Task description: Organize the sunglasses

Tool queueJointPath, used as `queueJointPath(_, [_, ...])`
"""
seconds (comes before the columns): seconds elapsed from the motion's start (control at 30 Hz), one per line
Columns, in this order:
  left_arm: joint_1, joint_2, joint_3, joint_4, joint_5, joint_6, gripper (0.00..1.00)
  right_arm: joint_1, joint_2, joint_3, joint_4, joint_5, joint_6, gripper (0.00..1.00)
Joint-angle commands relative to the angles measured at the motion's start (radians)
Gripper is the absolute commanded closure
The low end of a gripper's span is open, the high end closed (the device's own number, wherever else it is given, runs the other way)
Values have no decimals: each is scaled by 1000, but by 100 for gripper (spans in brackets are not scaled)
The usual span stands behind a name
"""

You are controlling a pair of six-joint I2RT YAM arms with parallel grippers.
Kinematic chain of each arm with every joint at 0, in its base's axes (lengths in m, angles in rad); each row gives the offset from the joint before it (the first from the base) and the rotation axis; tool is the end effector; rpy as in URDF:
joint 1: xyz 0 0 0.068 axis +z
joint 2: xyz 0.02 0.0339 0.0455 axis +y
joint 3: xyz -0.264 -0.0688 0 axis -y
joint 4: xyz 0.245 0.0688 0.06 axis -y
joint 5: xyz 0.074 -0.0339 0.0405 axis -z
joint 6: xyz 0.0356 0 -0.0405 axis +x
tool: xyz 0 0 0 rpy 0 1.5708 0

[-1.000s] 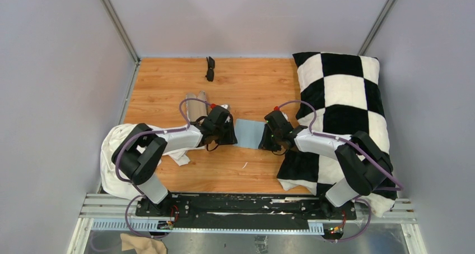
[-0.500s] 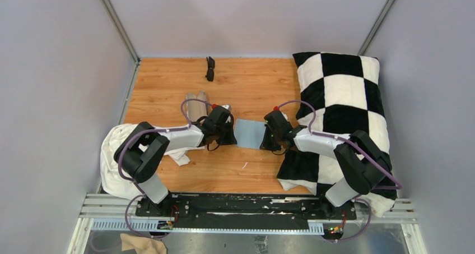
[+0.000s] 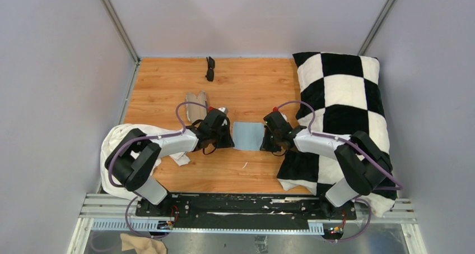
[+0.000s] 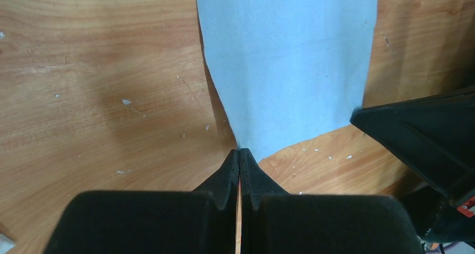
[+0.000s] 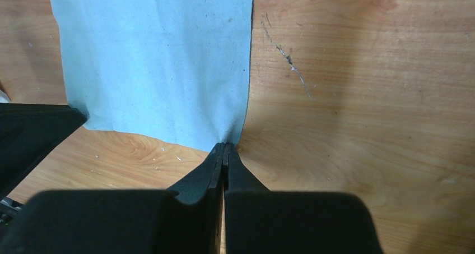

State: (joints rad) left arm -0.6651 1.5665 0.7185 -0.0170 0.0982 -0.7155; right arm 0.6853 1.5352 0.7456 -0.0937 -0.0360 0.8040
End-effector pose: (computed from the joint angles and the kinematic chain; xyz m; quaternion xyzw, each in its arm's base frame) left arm 0.2315 -0.1860 0.1502 -0.0067 0.9374 -0.2553 0.2368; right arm 0.2278 0.1879 0.1609 0.0498 0.9400 0.2408 0.2363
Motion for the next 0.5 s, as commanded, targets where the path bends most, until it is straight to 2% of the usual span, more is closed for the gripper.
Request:
queueJointPath(0.0, [-10,-36,-7,-10,-4,-10,100,17,-26,-10,-55,26,-17,100])
queueJointPath(0.47, [-10,9,86,-48,-8,3,100,6,-16,68,-100,99,-65,100])
